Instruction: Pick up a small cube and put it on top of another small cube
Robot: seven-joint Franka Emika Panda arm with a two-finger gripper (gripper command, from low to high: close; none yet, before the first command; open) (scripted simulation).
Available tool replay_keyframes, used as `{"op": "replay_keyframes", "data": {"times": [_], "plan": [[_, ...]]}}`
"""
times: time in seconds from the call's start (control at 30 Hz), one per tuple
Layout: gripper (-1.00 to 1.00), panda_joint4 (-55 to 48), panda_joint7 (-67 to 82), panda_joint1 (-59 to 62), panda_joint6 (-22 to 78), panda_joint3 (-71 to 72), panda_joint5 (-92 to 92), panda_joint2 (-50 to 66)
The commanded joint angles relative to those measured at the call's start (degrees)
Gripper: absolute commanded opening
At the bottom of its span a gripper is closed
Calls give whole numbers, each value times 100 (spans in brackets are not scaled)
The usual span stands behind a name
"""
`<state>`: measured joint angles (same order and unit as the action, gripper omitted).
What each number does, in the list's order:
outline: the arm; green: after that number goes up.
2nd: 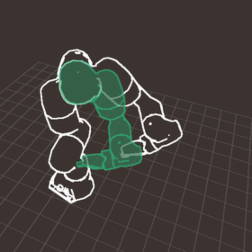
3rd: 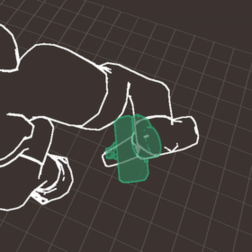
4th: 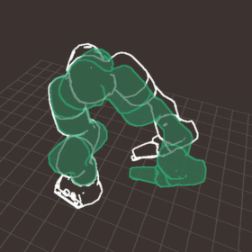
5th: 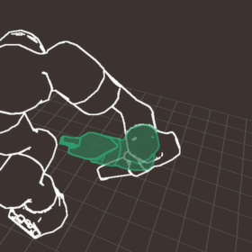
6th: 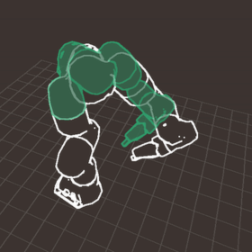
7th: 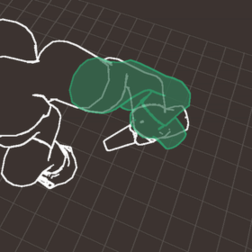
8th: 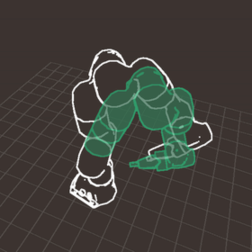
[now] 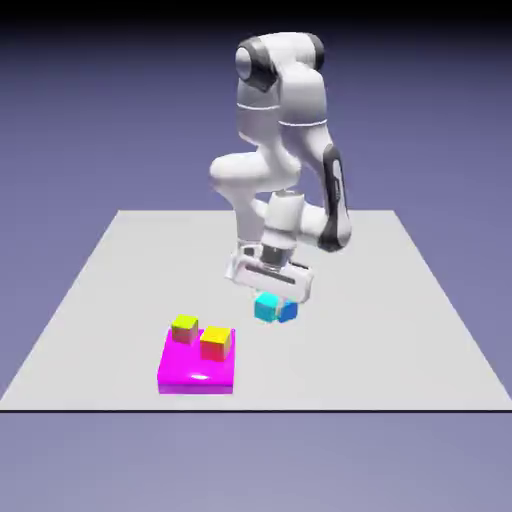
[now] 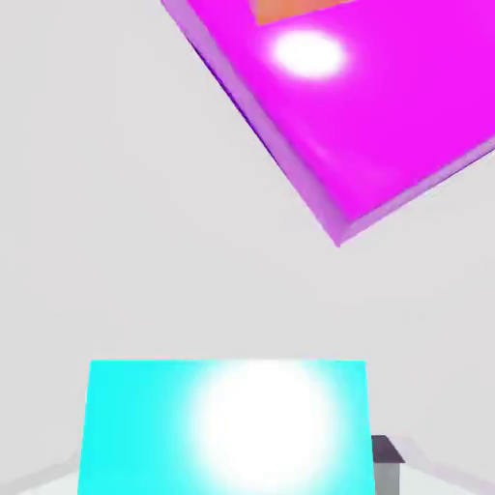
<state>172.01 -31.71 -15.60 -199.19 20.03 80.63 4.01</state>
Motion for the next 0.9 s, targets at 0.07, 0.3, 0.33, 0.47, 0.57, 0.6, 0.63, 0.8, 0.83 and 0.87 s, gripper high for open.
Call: {"op": "replay_keyframes", "data": {"times": [0.07,0.3,0.33,0.47,0.57,0.6,0.63,0.8,0.83,0.87], "plan": [[-100,-71,594,204,-38,338,754,-163],[-100,-237,1964,681,-122,1128,2498,-544],[-100,-261,2160,750,-134,1241,2748,-599],[-100,-356,2944,1023,-183,1692,3744,-816],[-100,-427,3531,1227,-219,2031,4492,-980],[-100,-451,3727,1295,-231,2144,4741,-1034],[-100,-474,3923,1364,-243,2257,4990,-1089],[-100,-593,4902,1705,-304,2821,6236,-1361],[-100,-617,5098,1773,-316,2934,6485,-1415],[-100,-640,5293,1841,-328,3047,6734,-1470]]}}
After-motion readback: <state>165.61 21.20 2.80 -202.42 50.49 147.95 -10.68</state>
